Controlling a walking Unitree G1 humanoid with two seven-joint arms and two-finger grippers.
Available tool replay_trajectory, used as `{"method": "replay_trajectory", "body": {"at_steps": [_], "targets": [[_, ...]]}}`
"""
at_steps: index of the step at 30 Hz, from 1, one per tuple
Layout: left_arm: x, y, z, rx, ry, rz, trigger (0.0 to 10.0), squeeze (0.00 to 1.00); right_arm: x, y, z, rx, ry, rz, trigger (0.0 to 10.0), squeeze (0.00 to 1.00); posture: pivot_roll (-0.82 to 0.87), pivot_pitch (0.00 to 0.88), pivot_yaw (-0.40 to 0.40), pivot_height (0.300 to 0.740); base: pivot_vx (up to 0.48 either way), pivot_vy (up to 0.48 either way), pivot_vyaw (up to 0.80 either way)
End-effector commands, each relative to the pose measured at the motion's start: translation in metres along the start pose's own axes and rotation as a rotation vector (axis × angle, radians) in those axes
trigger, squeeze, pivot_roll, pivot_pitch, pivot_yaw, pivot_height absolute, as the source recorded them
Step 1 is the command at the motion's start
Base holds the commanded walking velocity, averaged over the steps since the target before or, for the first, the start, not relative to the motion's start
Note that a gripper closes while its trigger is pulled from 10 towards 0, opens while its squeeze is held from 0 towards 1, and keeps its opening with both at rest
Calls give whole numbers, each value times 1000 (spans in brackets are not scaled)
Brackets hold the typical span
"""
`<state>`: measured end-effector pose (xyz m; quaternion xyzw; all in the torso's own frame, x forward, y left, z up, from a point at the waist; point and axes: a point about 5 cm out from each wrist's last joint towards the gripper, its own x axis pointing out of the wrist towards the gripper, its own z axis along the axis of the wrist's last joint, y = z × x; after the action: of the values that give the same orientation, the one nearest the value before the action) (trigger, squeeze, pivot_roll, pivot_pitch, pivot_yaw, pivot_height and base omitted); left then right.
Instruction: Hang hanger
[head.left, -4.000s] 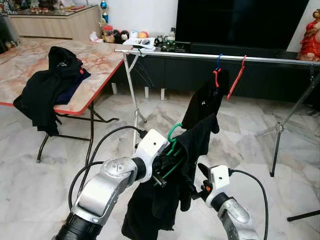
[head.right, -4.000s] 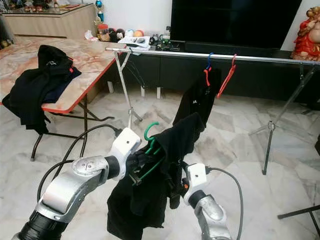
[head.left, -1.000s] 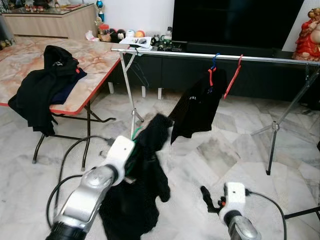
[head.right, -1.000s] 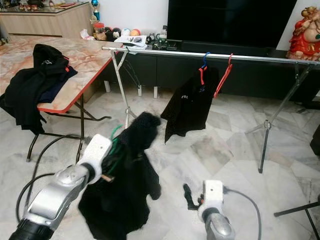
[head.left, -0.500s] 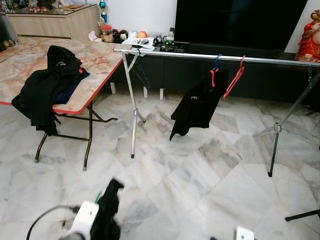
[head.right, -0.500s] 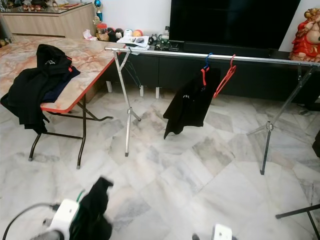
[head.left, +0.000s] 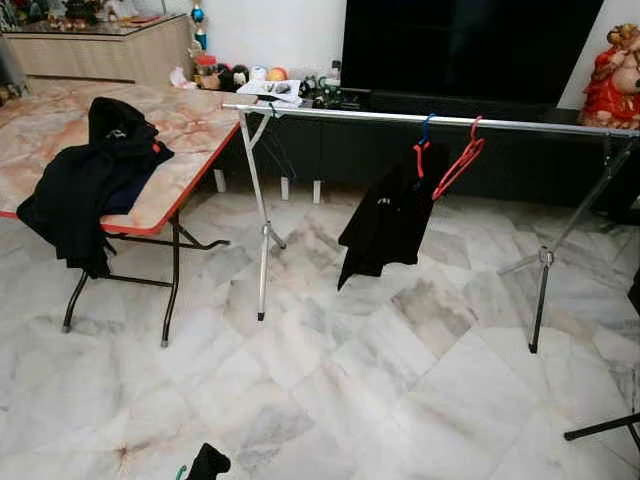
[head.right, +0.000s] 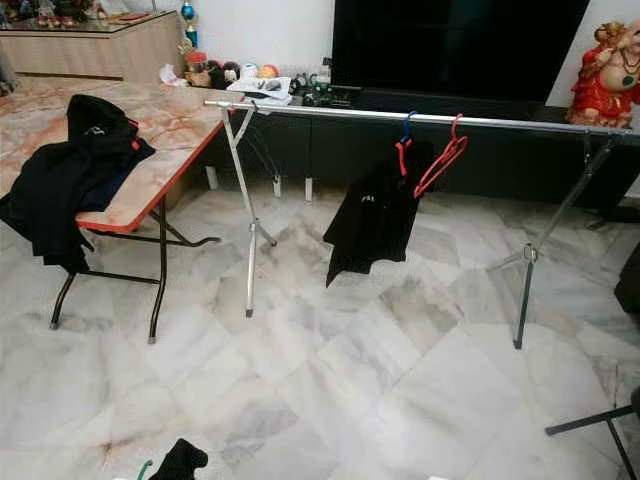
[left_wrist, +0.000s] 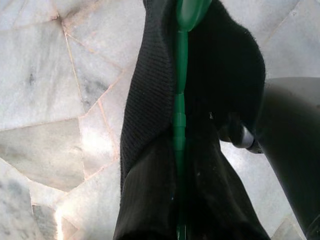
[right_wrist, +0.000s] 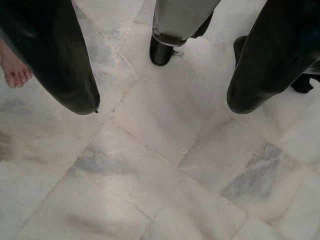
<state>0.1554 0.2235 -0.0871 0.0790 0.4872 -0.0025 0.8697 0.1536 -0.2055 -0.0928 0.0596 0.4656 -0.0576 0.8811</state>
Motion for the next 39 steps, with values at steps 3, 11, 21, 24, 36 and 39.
{"method": "replay_trajectory", "body": {"at_steps": [3,11,21,24,36,39], "targets": [[0,1,0,-3,-4,9,10000,0,0,0,0,5,1,-1,10000,0,160,27,-3,740,0,0,0],[0,3,-1,-2,-1,12,10000,0,1,4,1,-3,-5,10,10000,0,161,20,4,740,0,0,0],[0,3,-1,-2,-1,12,10000,0,1,4,1,-3,-5,10,10000,0,161,20,4,740,0,0,0],[0,3,-1,-2,-1,12,10000,0,1,4,1,-3,-5,10,10000,0,161,20,4,740,0,0,0],[0,3,-1,-2,-1,12,10000,0,1,4,1,-3,-5,10,10000,0,161,20,4,740,0,0,0],[0,3,-1,-2,-1,12,10000,0,1,4,1,-3,-5,10,10000,0,161,20,4,740,0,0,0]]}}
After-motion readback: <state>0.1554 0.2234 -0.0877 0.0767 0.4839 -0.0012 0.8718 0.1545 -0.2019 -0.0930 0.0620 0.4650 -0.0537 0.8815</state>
